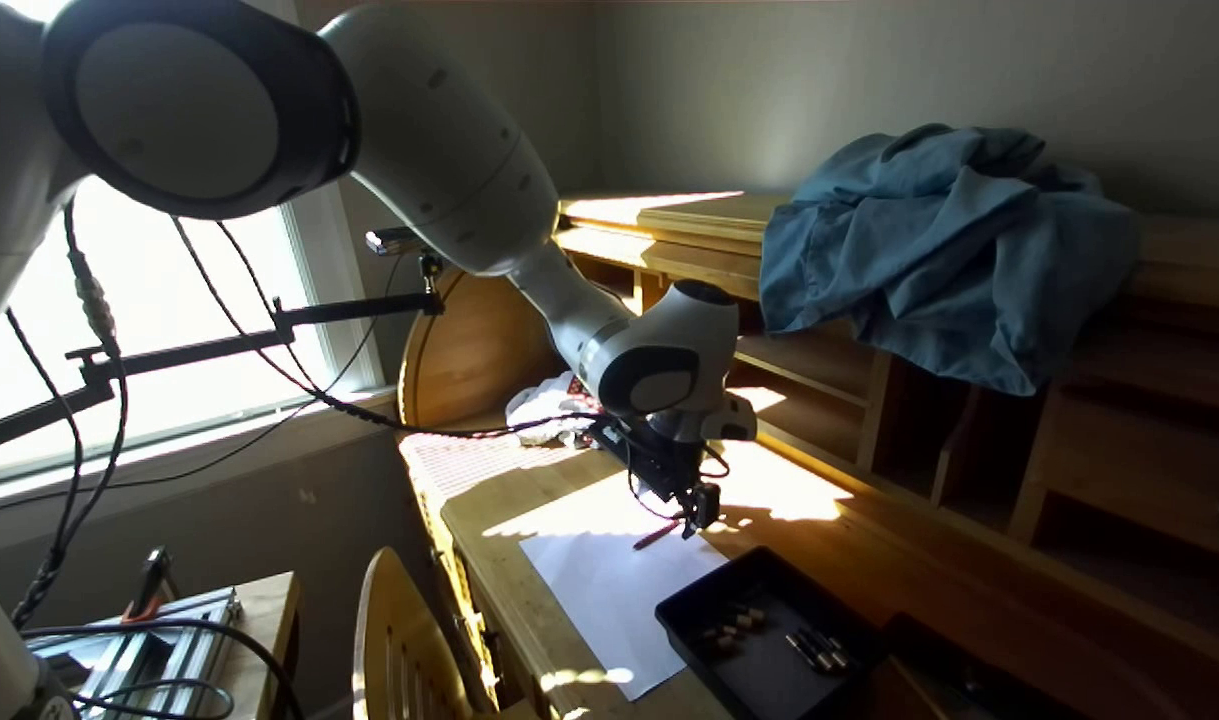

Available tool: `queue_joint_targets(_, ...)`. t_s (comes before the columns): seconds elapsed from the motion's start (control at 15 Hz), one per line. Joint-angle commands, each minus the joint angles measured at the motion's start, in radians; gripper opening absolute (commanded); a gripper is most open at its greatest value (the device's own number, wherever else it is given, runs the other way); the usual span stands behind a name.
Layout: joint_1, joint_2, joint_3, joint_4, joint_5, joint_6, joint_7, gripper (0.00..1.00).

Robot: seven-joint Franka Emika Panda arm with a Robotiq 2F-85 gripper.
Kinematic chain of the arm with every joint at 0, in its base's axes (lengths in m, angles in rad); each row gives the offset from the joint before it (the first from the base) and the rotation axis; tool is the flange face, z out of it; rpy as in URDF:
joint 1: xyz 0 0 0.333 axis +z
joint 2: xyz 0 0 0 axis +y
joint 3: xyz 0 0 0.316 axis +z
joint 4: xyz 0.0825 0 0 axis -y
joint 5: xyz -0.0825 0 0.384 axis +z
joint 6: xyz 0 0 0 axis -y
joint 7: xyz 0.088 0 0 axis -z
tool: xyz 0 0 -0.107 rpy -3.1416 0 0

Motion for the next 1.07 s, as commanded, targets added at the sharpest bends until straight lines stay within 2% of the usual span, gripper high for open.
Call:
queue_joint_targets(0.0, 0.030, 0.036, -0.026, 0.074, 0.026, -0.081, 0.009, 1.00)
queue_joint_targets(0.07, 0.033, 0.040, -0.030, 0.082, 0.026, -0.093, 0.010, 1.00)
queue_joint_targets(0.13, 0.037, 0.044, -0.034, 0.092, 0.025, -0.105, 0.013, 0.92)
queue_joint_targets(0.2, 0.041, 0.049, -0.037, 0.100, 0.024, -0.111, 0.014, 0.73)
queue_joint_targets(0.33, 0.046, 0.060, -0.043, 0.117, 0.025, -0.119, 0.017, 0.57)
queue_joint_targets(0.4, 0.048, 0.065, -0.044, 0.123, 0.025, -0.118, 0.017, 0.54)
queue_joint_targets(0.67, 0.056, 0.082, -0.049, 0.145, 0.024, -0.104, 0.025, 0.94)
queue_joint_targets(0.73, 0.057, 0.084, -0.050, 0.149, 0.023, -0.104, 0.026, 0.97)
queue_joint_targets(0.8, 0.058, 0.087, -0.050, 0.155, 0.024, -0.104, 0.027, 0.98)
queue_joint_targets(0.87, 0.058, 0.089, -0.050, 0.158, 0.025, -0.104, 0.027, 0.81)
queue_joint_targets(0.93, 0.060, 0.091, -0.051, 0.161, 0.024, -0.105, 0.028, 0.70)
queue_joint_targets(1.0, 0.061, 0.093, -0.051, 0.165, 0.024, -0.105, 0.028, 0.68)
